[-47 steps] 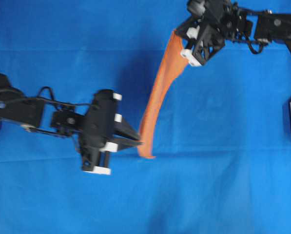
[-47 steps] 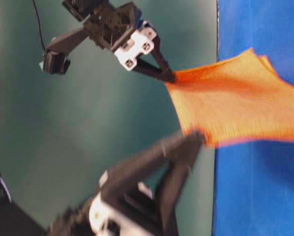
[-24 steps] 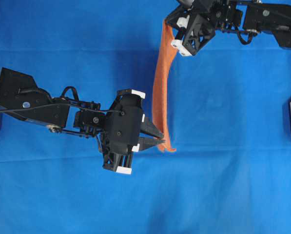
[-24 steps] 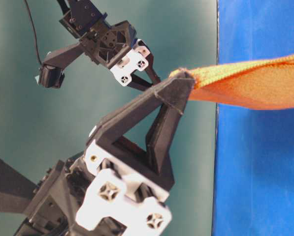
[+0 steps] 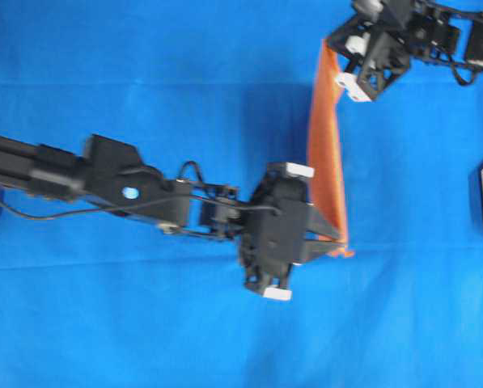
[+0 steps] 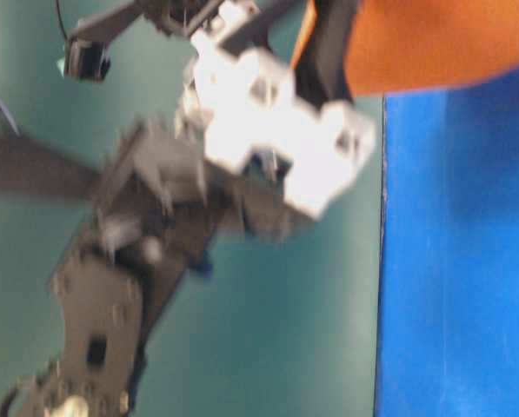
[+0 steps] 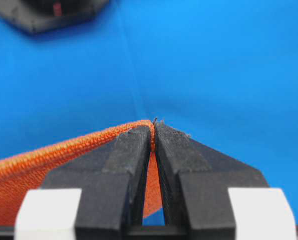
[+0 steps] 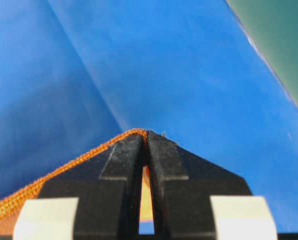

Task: Fold the orange towel.
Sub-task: 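Lift the strip and rotate it vertical, left gripper swinging toward center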

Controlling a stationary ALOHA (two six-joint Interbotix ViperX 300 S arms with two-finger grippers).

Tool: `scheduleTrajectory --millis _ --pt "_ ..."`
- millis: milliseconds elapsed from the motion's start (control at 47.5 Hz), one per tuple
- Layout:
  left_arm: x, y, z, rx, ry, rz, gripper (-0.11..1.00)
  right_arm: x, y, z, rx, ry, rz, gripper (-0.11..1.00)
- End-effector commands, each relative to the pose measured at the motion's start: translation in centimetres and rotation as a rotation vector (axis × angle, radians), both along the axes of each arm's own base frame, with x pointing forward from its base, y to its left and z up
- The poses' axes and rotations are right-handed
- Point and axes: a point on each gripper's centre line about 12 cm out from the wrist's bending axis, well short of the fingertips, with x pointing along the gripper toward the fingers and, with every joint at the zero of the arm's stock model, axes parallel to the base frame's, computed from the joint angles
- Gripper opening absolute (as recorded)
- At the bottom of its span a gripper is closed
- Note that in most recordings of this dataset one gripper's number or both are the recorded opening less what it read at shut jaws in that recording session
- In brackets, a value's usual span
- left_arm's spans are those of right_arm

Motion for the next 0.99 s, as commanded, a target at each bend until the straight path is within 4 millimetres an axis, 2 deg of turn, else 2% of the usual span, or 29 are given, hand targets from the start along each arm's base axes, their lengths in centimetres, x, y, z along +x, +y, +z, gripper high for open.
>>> scheduleTrajectory --millis 0,169,337,506,779,969 --pt "1.3 -1.9 2.9 0.002 -0.086 -0.038 0.04 -1.8 -1.0 1.6 -0.027 -0.041 -0.054 0.03" --pt "1.7 -1.9 2.4 0.002 -0.05 -0.036 0.04 -2.5 -0.6 1.3 -0.021 -0.039 -0.059 0.03" --pt "0.2 -1.7 1.0 -0.053 0.008 -0.008 0.04 -1.3 -1.1 0.0 -0.005 -0.019 -0.047 0.03" --pt "-2.5 -1.8 -0.9 -0.069 0.064 -0.007 0.04 1.3 -1.9 -1.8 0.01 -0.022 -0.01 0.03" --pt "-7.0 -1.9 -3.9 -0.17 0.143 0.036 0.04 6.9 -2.3 -4.7 0.025 -0.016 0.074 0.03" --pt "-9.3 -1.5 -6.8 -0.22 0.18 0.07 0.04 8.7 -2.1 -5.8 0.033 -0.002 0.099 0.03"
